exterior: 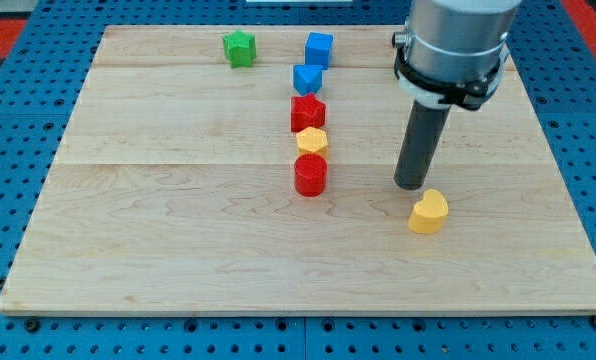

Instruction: Slightly push heart to downwards

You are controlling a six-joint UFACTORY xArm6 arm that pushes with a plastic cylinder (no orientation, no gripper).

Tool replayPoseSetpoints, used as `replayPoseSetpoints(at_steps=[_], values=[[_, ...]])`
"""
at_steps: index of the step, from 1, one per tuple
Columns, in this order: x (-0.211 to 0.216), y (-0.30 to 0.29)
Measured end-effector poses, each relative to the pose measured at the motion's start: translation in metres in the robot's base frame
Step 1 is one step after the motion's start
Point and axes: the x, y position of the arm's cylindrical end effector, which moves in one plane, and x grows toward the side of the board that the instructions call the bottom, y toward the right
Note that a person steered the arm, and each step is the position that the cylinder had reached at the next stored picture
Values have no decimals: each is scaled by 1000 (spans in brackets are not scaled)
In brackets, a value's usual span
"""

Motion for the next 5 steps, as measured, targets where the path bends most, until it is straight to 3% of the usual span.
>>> replayPoseSetpoints(at_steps=[2,4,5], values=[[38,3],[64,-117],[36,-170]])
